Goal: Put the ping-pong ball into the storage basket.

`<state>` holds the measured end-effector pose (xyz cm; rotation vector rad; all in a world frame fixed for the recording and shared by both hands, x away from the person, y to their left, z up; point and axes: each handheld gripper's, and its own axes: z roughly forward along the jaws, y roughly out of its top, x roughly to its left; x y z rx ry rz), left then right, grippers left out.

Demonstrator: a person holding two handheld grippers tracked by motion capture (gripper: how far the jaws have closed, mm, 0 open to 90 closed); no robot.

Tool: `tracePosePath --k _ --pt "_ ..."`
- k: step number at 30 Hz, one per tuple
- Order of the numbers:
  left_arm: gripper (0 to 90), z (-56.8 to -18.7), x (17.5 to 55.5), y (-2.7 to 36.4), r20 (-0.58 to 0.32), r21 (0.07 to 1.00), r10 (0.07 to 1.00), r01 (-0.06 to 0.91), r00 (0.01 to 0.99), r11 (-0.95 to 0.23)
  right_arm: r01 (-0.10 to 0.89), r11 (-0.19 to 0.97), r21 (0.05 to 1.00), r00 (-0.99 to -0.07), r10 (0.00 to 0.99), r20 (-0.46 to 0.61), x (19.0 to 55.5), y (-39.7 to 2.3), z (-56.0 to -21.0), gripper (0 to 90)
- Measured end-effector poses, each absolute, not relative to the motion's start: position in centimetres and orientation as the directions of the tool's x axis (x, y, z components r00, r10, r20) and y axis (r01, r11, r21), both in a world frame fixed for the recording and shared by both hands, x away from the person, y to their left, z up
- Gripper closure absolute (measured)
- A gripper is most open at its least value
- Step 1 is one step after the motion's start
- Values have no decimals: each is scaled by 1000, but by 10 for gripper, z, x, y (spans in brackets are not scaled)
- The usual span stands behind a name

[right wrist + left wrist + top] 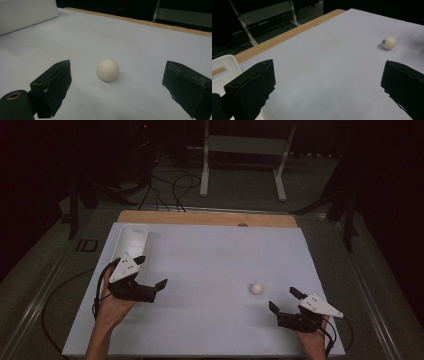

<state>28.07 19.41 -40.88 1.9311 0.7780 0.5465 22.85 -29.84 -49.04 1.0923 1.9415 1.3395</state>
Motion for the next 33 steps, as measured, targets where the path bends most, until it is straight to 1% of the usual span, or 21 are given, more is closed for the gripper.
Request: tracePosePath --k 8,13,33 --pt "1 -405 291 182 56 884 695 288 717 -369 317 179 931 -523 852 15 229 -298 -490 80" --pt "1 -403 296 174 77 875 680 278 729 -397 317 177 932 -523 852 16 229 -299 -490 80" --pt "1 -399 311 159 72 864 639 273 766 -424 318 178 931 -523 852 16 228 -299 -488 80"
